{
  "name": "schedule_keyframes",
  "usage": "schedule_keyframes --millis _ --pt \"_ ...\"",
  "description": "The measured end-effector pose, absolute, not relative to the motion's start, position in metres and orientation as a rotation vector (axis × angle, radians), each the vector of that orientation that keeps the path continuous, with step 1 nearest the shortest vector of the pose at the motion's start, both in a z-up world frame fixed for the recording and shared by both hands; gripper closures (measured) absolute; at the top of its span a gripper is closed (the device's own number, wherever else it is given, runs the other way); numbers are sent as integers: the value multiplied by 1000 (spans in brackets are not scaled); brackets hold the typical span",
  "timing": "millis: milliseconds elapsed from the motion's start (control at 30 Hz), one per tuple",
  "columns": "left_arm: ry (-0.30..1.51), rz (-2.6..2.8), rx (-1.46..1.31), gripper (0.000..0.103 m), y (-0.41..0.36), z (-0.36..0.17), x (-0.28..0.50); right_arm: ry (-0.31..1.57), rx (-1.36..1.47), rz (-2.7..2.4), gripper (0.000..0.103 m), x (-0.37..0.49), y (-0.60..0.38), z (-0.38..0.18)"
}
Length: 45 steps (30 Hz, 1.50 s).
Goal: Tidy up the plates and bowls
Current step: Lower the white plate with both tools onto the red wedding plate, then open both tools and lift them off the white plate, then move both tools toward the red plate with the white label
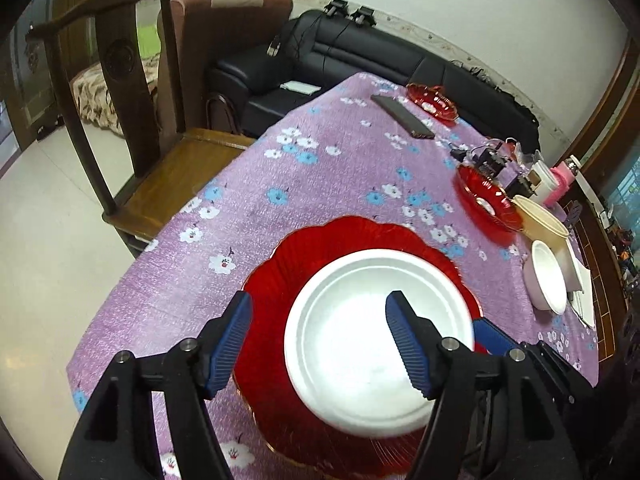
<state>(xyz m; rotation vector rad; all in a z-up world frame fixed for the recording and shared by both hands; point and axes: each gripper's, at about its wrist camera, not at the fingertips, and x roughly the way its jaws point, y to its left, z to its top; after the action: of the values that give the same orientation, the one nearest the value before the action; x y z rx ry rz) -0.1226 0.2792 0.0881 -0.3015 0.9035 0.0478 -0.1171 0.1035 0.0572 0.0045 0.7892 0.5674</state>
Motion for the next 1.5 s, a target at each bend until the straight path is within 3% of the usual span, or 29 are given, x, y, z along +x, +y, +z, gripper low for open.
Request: schedule_keyframes --millis 200,700,1267,1367,1500 --pt "821 50 -276 28 273 109 -139 801 122 495 38 -104 65 57" --pt "787 -47 -276 26 243 124 -142 876 491 241 38 -29 -41 31" --pt "858 -89 -259 25 231 106 -99 956 789 54 38 91 -64 1" --pt "866 -91 -254 25 230 105 -96 967 843 27 71 96 -74 -8" --pt "876 -88 -255 25 228 103 -91 970 843 81 77 86 -79 -11"
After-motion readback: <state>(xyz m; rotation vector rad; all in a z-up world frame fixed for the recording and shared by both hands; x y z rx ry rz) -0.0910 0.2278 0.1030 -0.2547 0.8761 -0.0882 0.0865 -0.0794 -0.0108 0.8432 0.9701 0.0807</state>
